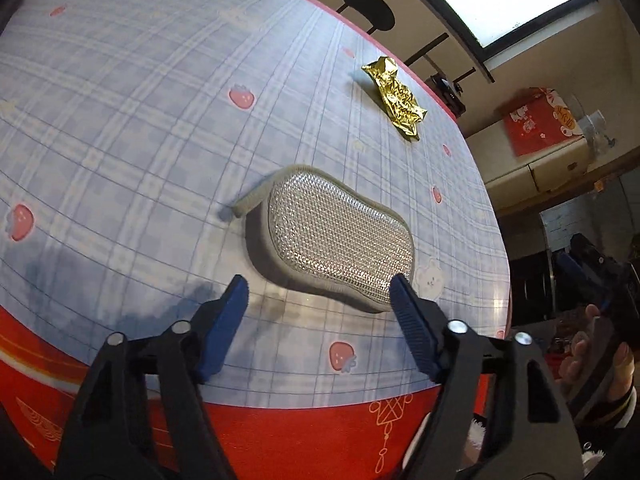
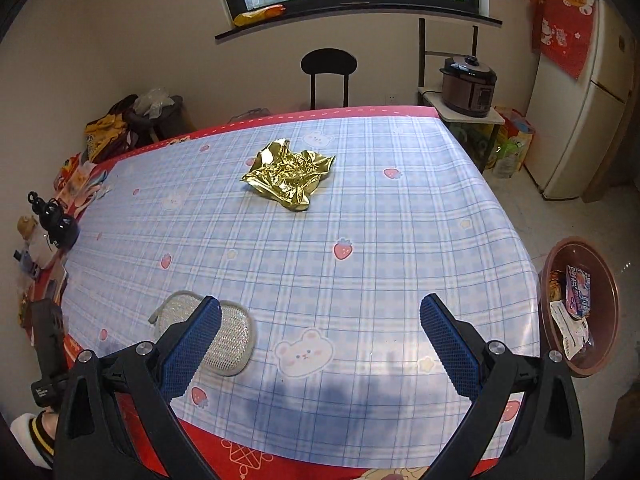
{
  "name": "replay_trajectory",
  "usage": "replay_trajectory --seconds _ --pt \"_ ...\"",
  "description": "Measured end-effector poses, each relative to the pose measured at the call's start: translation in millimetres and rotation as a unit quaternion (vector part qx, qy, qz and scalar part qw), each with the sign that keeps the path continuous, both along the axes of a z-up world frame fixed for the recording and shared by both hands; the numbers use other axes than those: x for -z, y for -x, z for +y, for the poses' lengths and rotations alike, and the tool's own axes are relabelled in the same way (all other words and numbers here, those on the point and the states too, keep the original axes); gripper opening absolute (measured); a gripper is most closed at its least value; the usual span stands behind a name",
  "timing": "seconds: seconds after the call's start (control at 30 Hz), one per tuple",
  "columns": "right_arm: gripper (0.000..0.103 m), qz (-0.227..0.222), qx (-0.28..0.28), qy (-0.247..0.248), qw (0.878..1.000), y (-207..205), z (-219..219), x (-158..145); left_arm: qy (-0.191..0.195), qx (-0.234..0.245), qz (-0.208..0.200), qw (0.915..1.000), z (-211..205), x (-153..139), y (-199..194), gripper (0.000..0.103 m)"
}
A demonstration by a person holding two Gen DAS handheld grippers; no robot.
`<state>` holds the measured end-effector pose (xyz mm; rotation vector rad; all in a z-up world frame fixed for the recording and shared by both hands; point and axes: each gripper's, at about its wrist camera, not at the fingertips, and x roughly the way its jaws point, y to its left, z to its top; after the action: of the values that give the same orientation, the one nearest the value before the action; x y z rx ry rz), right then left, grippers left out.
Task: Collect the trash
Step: 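Grasp the silver mesh sponge with the left tool, then grasp the gold foil wrapper with the right tool while left holds the sponge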
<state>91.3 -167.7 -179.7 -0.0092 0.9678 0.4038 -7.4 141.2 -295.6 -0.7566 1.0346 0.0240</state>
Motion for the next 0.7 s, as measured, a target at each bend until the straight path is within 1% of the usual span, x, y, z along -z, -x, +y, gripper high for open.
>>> replay_trajectory --seconds 0.07,0.1,0.23,0.37,0.47,0.5,0.53,0.63,0.7 --pt "0.098 0.001 0.003 0.002 1.0 1.3 0.0 1.3 0.008 -0.001 0.011 0.9999 -0.9 8.7 -5.9 0.062" --pt "0.098 0.001 0.004 0.004 1.0 1.2 0.0 1.0 0.008 -0.006 0.015 0.9998 -0.4 12.5 -8.3 0.057" --pt "0.098 0.001 0.017 0.011 1.0 1.6 -9.8 1.4 0.024 -0.033 0.025 0.9989 10.2 25.1 -14.7 0.054" --pt "0.098 0.006 0.035 0.014 0.999 1.2 -22.2 4.2 0.03 -0.035 0.027 0.9986 10.1 28.7 -24.1 0.048" --pt "0.098 0.009 0.042 0.014 0.999 0.8 -27.8 5.7 0.043 -0.04 0.026 0.9979 11.6 32.4 -30.1 0.037" --pt "0.098 0.01 0.044 0.014 0.999 0.5 -28.0 6.4 0.05 -0.042 0.029 0.9974 12.3 35.0 -31.2 0.029" --pt "0.098 0.011 0.044 0.014 0.999 0.7 -28.2 7.5 0.056 -0.044 0.029 0.9971 12.6 36.8 -32.6 0.029" --pt "0.098 0.012 0.044 0.013 0.999 0.2 -28.0 8.8 0.055 -0.044 0.013 0.9975 14.9 31.5 -30.7 0.025" --pt "0.098 0.014 0.044 0.013 0.999 -0.3 -26.7 9.4 0.046 -0.04 -0.001 0.9981 16.0 21.9 -28.3 0.023"
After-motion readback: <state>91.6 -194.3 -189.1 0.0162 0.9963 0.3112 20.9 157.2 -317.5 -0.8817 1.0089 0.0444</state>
